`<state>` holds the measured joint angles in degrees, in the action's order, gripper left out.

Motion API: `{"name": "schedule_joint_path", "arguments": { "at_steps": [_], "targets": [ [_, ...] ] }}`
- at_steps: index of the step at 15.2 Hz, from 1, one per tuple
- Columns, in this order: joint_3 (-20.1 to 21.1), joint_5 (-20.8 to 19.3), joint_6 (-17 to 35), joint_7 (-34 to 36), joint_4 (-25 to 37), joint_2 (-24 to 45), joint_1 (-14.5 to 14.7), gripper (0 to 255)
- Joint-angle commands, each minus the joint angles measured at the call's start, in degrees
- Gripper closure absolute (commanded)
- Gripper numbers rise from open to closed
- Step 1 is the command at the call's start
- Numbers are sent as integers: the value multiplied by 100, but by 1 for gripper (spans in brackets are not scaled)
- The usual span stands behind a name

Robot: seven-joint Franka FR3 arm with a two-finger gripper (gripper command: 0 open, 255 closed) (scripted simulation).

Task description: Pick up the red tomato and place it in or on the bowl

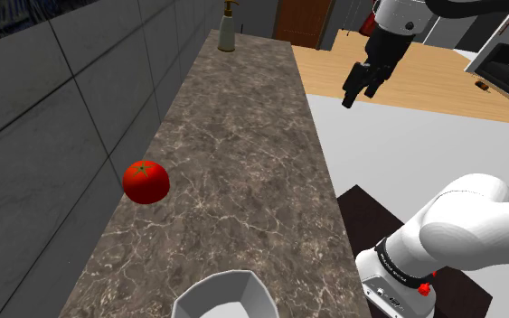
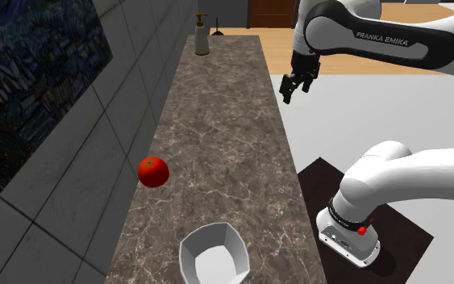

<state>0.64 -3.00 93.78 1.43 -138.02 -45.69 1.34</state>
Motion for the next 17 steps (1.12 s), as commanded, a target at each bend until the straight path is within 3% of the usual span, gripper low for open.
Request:
{"name": "schedule_joint_path", "arguments": {
  "at_steps": [1,9,17],
  "targets": [
    [0,0,0,0,0,0,0,0],
    [995,1031,55,2002,198,759,49,0],
    [1855,1852,400,3911,871,2026,21,0]
  ]
}}
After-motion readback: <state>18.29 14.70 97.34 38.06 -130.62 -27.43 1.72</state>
